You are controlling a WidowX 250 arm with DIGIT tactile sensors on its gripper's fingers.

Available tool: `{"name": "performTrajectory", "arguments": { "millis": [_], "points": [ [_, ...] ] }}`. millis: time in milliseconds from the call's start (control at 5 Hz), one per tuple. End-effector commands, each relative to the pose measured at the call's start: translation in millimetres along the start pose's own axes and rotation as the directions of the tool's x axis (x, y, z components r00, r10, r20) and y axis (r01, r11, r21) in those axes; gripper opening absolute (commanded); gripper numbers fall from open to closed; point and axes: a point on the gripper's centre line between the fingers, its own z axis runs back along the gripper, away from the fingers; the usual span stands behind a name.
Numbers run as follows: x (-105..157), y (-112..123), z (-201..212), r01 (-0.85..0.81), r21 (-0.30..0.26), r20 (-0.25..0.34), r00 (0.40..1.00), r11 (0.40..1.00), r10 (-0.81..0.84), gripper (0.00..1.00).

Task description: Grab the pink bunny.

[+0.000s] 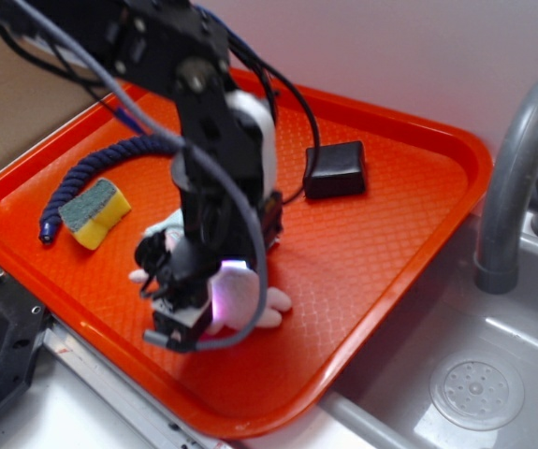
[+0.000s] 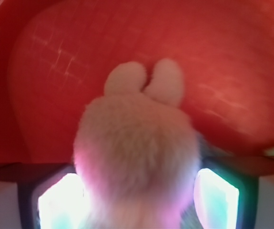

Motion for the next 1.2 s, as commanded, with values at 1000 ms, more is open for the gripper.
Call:
{"name": "performTrajectory", "arguments": {
  "millis": [1000],
  "points": [
    [-87,-5,172,-0.841,-0.054,0.075,0.534,0.539,0.842,0.0]
  ]
}}
